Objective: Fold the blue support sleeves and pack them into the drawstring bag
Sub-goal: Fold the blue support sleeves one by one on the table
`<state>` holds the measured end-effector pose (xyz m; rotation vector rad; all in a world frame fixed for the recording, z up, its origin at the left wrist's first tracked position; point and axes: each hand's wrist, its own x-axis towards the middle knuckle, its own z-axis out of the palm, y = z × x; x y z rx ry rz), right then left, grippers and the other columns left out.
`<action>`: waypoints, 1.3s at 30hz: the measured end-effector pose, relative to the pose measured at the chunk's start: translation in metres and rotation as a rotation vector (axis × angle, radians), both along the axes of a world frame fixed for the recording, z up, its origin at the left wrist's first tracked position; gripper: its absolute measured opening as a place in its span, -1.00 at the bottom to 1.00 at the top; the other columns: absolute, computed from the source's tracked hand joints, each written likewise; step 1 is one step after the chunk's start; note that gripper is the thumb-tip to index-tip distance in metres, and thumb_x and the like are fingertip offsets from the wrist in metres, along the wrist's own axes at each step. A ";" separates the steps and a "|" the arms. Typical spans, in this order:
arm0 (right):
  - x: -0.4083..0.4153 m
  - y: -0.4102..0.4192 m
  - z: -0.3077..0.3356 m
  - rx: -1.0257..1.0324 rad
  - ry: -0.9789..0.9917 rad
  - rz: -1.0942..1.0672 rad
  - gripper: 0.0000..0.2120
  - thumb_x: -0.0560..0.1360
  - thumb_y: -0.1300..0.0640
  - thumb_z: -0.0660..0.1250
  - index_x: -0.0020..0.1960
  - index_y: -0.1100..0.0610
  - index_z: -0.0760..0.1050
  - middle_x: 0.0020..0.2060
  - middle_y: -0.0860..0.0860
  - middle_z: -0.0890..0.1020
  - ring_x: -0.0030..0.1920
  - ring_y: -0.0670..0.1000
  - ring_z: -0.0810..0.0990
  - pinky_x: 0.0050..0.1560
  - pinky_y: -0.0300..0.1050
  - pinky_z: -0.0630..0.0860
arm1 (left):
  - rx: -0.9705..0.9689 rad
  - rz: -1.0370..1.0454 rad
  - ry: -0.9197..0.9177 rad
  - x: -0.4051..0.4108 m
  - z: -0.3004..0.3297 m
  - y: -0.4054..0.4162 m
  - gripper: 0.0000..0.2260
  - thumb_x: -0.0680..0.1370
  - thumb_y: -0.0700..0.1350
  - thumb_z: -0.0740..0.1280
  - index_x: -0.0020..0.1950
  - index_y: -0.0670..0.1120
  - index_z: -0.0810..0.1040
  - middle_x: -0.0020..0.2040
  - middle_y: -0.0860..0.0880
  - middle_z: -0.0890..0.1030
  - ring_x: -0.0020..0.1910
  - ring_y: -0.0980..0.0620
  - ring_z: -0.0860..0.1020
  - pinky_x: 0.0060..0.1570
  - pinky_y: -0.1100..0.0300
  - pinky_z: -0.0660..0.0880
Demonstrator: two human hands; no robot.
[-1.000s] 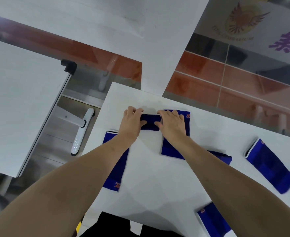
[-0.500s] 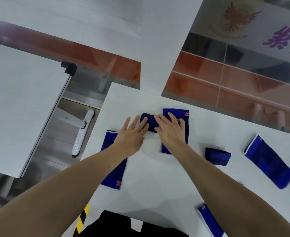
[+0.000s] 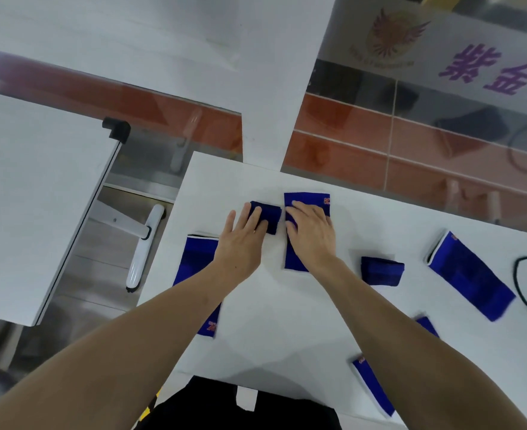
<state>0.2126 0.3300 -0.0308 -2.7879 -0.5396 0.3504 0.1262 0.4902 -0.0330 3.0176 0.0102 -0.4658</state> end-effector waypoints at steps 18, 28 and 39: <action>-0.107 -0.069 -0.030 -0.047 0.125 -0.167 -0.62 0.62 0.14 0.32 0.43 0.11 0.50 0.45 0.04 0.43 0.38 0.16 0.39 0.31 0.13 0.51 | -0.105 0.232 0.062 -0.065 -0.001 -0.046 -0.60 0.56 -0.13 0.30 0.41 -0.01 0.39 0.34 -0.05 0.38 0.26 -0.09 0.39 0.21 0.05 0.42; -0.157 -0.084 -0.022 -0.061 0.171 -0.133 -0.62 0.63 0.16 0.30 0.44 0.11 0.48 0.47 0.01 0.40 0.41 0.13 0.36 0.34 0.08 0.48 | 0.032 0.445 0.143 -0.122 -0.003 -0.023 -0.36 0.59 -0.01 0.26 0.60 -0.13 0.10 0.59 -0.16 0.18 0.47 -0.16 0.28 0.34 -0.04 0.37; -0.194 -0.130 -0.020 -0.052 0.186 -0.086 -0.70 0.70 0.06 0.19 0.35 0.08 0.55 0.37 -0.01 0.46 0.39 0.09 0.40 0.37 0.10 0.44 | -0.035 0.257 0.159 -0.178 -0.004 -0.075 -0.40 0.59 -0.13 0.24 0.62 -0.02 0.14 0.48 -0.06 0.25 0.45 -0.13 0.24 0.49 -0.12 0.22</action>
